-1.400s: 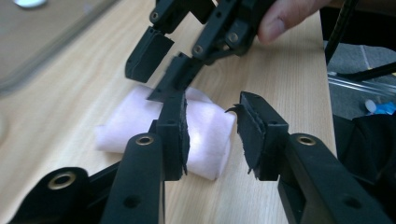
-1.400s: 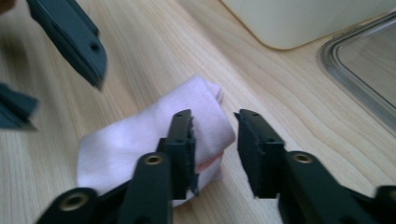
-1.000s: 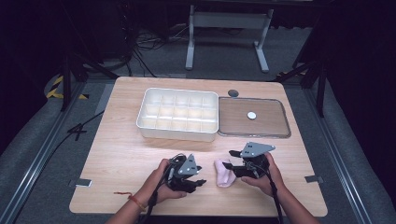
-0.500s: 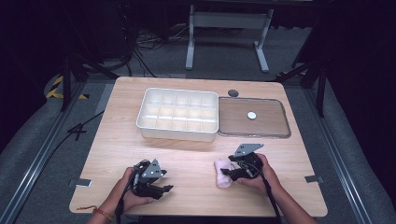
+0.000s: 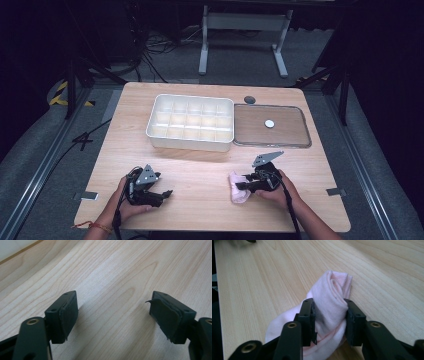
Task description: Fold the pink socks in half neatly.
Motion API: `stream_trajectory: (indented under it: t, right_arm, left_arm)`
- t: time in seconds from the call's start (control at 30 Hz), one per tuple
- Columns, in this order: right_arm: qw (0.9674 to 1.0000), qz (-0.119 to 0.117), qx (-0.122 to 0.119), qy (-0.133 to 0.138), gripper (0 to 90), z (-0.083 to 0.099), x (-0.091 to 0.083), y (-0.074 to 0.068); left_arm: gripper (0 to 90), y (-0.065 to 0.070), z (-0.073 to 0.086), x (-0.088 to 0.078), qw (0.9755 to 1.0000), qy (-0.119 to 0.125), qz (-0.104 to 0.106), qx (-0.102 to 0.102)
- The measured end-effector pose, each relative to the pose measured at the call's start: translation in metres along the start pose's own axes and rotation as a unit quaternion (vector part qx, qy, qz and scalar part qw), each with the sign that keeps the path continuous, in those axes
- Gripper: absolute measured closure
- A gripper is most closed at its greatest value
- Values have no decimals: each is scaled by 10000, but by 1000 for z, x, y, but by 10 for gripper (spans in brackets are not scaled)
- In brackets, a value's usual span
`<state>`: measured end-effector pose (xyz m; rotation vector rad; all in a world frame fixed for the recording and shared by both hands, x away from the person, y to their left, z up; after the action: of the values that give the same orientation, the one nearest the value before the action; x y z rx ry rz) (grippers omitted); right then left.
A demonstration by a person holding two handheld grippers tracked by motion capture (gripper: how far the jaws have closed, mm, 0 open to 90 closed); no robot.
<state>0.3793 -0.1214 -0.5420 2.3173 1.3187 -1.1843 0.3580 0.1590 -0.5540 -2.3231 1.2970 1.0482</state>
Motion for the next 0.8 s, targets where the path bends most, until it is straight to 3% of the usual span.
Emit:
stream_trajectory:
  t: [0.33, 0.43, 0.8]
  right_arm:
    - [9991, 152, -389, 82, 711, -3, -5, -5]
    - [9987, 163, -436, 189, 712, -5, -8, -6]
    - [9932, 561, -676, 763, 714, -22, -31, -1]
  left_arm:
    - [178, 0, -2, 3, 10000, -25, 1, -6]
    - [158, -1, -2, 3, 10000, -50, -2, -9]
    - [147, -1, -2, 4, 10000, -71, -17, -54]
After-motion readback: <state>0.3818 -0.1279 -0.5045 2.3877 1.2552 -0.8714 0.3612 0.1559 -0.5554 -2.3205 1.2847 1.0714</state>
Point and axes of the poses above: each handheld gripper's, and its own axes: x roughly forward along the jaws, z roughly out of its underside, y roughly to its right, the point moved 10 cm from there along x, roughly forward along the jaws, and after that the axes turned 7 degrees about z, right-handed, at the moved point
